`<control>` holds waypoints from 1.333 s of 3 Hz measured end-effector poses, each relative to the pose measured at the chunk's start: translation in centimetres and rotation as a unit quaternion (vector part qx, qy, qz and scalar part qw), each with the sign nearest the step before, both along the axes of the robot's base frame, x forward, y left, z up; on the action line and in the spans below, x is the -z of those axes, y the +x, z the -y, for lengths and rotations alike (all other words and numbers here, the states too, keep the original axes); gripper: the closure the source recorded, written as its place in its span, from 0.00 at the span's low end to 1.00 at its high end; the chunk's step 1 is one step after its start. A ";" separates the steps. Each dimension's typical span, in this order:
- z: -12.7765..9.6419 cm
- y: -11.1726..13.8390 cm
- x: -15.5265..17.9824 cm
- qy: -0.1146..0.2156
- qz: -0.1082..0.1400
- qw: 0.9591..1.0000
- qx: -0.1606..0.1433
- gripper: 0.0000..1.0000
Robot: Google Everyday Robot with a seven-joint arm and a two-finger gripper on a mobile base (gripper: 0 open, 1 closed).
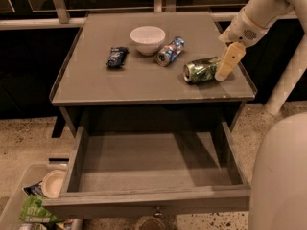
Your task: Place green can into top drawer
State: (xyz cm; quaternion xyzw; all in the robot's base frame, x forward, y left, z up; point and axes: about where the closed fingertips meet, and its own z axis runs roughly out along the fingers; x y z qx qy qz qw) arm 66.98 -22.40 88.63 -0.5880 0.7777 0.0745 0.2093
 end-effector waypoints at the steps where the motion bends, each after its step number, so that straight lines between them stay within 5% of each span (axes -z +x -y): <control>1: -0.4 -0.6 2.7 0.012 -0.024 1.000 -0.012 0.00; 4: -1.6 -2.2 6.6 0.018 -0.064 0.997 -0.045 0.00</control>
Offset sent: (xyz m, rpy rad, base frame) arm -0.0321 0.0128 -0.0639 0.0305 0.1500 0.0997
